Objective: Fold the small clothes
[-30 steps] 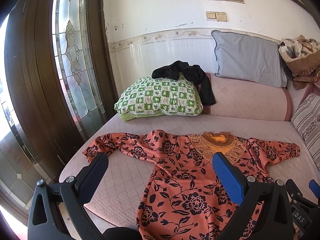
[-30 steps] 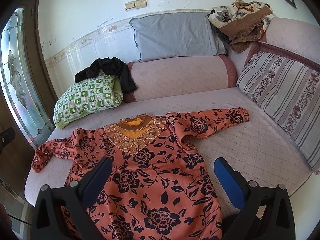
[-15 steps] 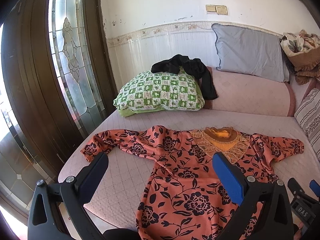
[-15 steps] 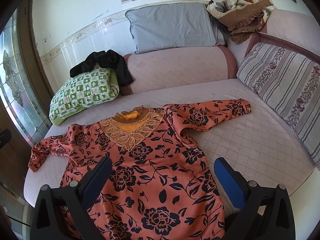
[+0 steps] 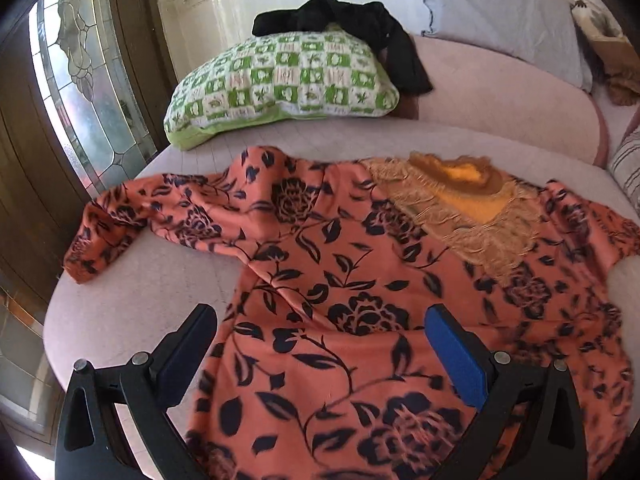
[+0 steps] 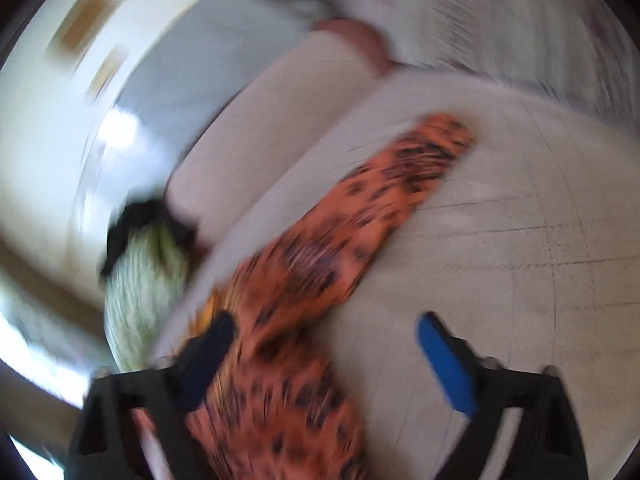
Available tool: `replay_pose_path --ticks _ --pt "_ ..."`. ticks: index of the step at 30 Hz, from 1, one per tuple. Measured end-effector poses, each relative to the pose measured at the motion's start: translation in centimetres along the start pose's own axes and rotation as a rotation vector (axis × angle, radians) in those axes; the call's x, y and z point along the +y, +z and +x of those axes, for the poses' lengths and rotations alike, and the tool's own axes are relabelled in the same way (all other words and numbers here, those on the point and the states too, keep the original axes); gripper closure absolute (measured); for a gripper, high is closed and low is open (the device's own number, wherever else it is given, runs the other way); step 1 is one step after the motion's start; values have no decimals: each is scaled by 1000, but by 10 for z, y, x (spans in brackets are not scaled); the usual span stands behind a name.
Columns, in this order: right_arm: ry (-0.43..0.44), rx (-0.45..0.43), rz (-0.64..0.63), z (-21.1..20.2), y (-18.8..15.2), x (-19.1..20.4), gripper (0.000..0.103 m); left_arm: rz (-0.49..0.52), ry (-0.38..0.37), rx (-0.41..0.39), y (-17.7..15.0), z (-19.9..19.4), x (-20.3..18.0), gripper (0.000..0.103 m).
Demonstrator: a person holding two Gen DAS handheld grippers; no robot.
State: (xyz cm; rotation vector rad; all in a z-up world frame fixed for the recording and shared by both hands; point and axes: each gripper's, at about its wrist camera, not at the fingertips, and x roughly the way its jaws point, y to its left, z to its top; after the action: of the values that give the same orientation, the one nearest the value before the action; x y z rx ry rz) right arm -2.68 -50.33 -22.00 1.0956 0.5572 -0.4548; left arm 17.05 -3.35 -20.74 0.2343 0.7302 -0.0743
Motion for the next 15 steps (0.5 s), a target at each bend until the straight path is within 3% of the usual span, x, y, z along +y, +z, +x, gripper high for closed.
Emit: replay_pose_path --ticks 1,2,4,6,10,12,14,15 --pt "18 -1 78 8 12 -18 26 12 19 -5 -9 10 -2 0" --pt "43 -5 164 20 26 -37 29 15 15 50 -20 15 -6 0" --pt "77 -12 234 36 44 -53 30 -22 -66 124 -26 20 -7 0" --pt "94 -12 267 58 61 -58 30 -21 -79 138 -27 17 -11 0" --pt "-59 -54 359 103 83 -64 29 11 -76 131 -26 22 -21 0" --pt "-76 -123 336 108 94 -53 35 26 -76 127 -25 23 -25 0" --pt "-101 -99 264 123 106 -39 89 26 -86 121 -23 24 -26 0" --pt "-130 -75 252 129 108 -37 92 23 -89 116 -22 25 -24 0"
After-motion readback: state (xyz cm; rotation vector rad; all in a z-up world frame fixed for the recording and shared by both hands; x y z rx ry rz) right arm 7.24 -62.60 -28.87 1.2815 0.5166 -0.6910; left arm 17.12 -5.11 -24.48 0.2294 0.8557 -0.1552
